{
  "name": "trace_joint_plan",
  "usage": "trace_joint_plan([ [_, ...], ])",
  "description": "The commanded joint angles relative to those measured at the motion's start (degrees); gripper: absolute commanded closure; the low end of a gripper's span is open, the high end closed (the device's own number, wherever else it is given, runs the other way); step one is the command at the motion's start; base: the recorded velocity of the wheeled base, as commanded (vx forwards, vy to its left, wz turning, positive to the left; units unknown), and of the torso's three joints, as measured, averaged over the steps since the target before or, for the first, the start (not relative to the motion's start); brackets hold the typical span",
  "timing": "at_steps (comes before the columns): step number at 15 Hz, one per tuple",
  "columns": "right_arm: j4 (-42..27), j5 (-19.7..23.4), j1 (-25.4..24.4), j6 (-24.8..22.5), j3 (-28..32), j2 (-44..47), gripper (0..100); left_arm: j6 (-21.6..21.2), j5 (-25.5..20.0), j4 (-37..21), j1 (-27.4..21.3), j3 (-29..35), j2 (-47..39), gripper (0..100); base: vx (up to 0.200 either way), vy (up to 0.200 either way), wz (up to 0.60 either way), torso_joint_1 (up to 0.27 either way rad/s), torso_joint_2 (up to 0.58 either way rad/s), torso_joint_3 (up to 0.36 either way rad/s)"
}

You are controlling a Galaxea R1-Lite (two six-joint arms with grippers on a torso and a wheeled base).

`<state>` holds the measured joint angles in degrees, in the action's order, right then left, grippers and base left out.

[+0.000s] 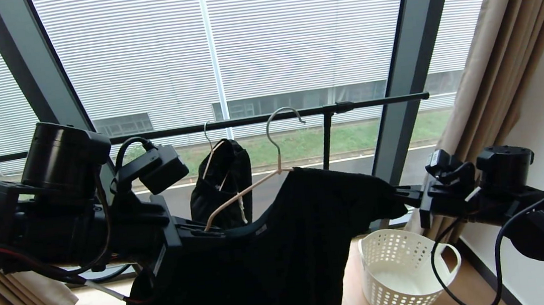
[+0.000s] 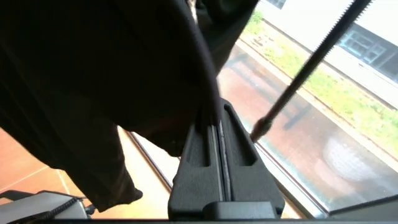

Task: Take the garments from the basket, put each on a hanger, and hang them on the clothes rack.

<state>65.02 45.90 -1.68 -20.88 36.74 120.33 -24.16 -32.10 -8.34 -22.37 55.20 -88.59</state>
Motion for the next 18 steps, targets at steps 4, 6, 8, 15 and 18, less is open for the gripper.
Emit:
trace_joint_plan([
  [4,-0.07,0.07,3.62,0.14,1.93,-0.01,100,-0.01,0.02,-0.01,1.28,-0.71,0.43,100,0.0,0.0,0.0,0.0,0.0,0.0],
  [6,-0.07,0.07,4.49,0.14,2.54,0.34,100,-0.01,-0.07,-0.01,1.89,-0.71,0.43,100,0.0,0.0,0.0,0.0,0.0,0.0],
  [8,-0.34,0.07,5.2,0.14,2.81,0.43,100,-0.01,0.02,-0.01,2.15,-0.62,0.43,100,0.0,0.0,0.0,0.0,0.0,0.0],
  [15,-3.68,0.07,6.6,0.14,4.83,1.83,100,-0.01,-0.16,-0.01,4.7,-0.53,1.75,100,0.0,0.0,0.0,0.0,0.0,0.0],
  [18,-4.82,0.07,6.34,0.14,4.74,1.4,100,-0.01,-0.16,0.08,5.41,-0.62,1.4,100,0.0,0.0,0.0,0.0,0.0,0.0],
])
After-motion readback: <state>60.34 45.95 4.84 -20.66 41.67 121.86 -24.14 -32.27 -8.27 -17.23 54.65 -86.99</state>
